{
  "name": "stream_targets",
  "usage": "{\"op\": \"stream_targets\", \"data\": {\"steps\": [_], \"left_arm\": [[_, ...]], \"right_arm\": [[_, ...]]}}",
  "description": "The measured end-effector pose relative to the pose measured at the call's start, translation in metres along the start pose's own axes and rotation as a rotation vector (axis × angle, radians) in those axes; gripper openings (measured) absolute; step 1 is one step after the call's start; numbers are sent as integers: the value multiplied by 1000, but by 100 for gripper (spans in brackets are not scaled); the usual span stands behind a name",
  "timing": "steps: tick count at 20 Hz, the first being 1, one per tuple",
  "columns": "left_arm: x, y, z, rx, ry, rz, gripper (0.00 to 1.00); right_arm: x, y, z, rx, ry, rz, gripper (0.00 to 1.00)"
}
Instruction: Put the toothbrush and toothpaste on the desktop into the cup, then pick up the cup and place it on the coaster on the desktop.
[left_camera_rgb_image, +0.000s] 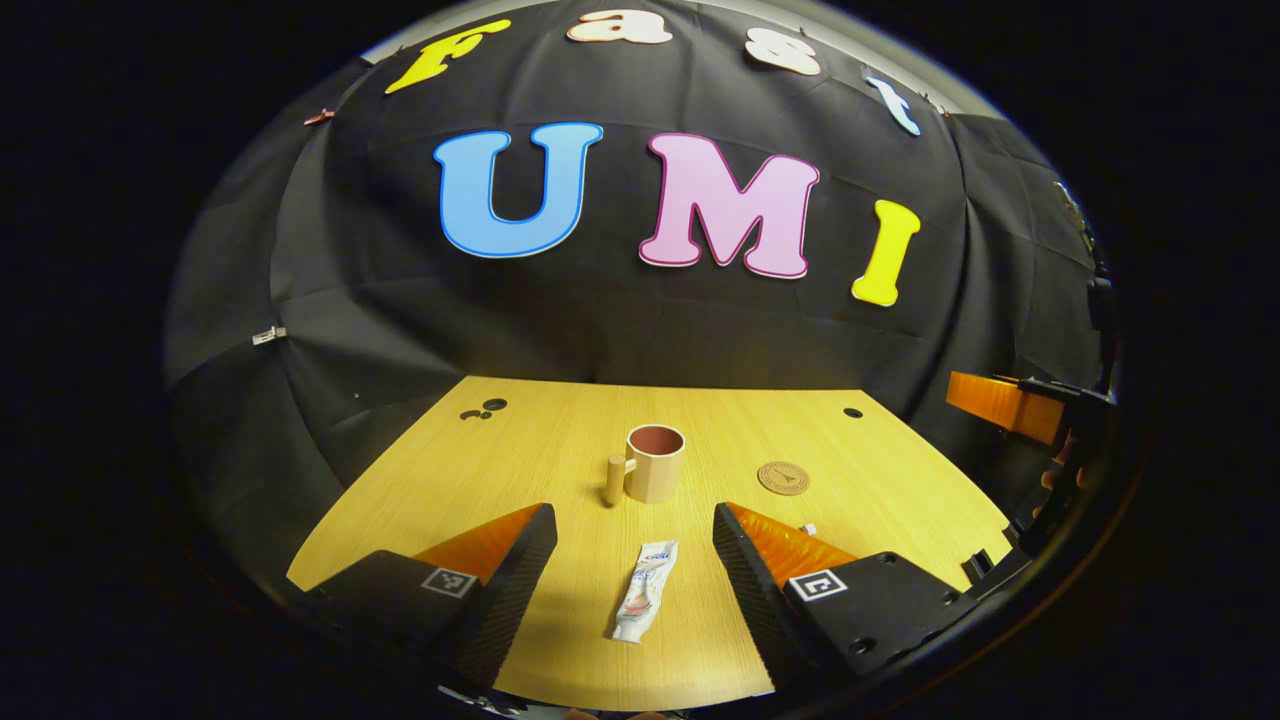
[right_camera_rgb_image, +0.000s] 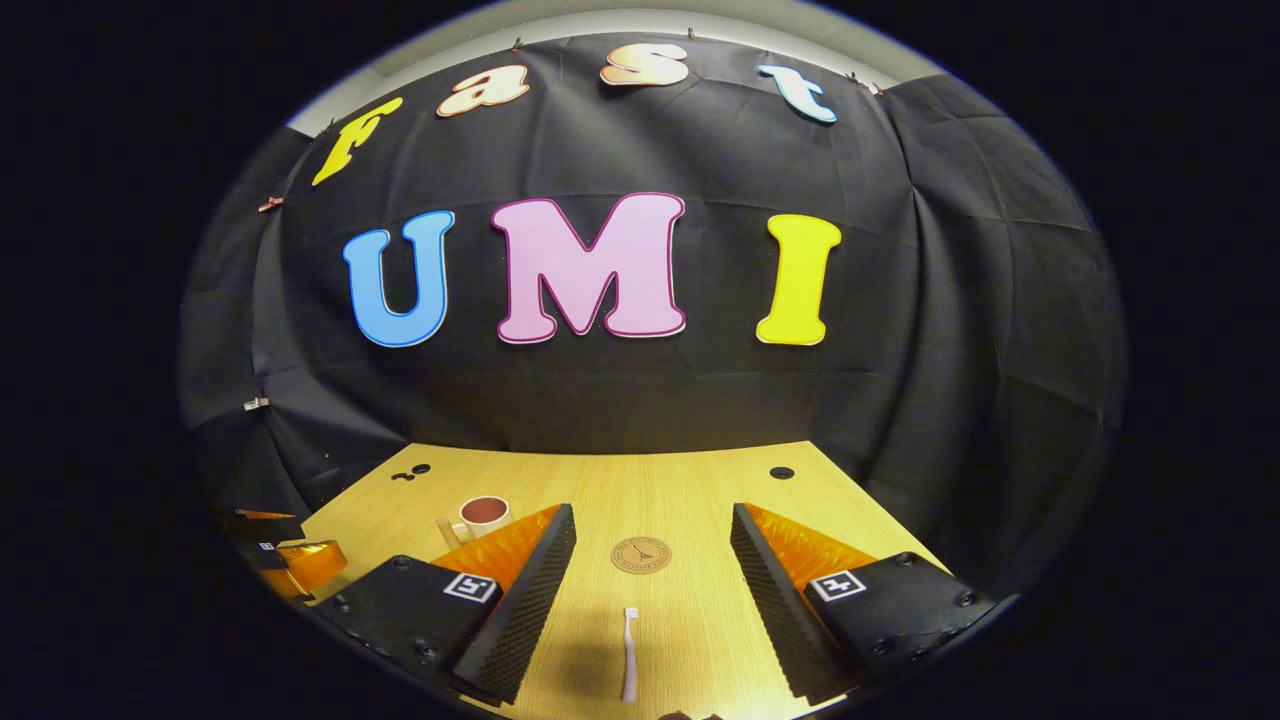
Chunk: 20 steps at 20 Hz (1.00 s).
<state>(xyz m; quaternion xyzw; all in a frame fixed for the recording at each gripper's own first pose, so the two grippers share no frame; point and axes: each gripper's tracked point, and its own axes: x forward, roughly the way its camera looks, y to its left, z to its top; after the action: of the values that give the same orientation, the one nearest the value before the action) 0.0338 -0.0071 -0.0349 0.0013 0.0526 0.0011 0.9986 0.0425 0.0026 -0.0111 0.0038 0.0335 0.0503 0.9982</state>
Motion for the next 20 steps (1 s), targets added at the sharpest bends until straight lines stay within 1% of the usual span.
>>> {"op": "stream_targets", "data": {"steps": [3,6,11,16,18,20], "left_arm": [[12,-3,-13,8,43,-7,98],[28,-3,-32,38,75,-1,98],[57,-4,-71,80,143,8,98],[81,-5,-117,65,240,20,98],[92,-2,-133,82,265,41,98],[101,-4,-145,89,287,39,98]], "right_arm": [[3,-5,-7,4,19,0,96],[7,-11,-14,12,36,-3,96],[24,-20,-30,12,83,18,96],[37,-28,-41,5,115,32,96],[43,-29,-48,6,132,39,96],[47,-30,-58,14,157,43,96]]}}
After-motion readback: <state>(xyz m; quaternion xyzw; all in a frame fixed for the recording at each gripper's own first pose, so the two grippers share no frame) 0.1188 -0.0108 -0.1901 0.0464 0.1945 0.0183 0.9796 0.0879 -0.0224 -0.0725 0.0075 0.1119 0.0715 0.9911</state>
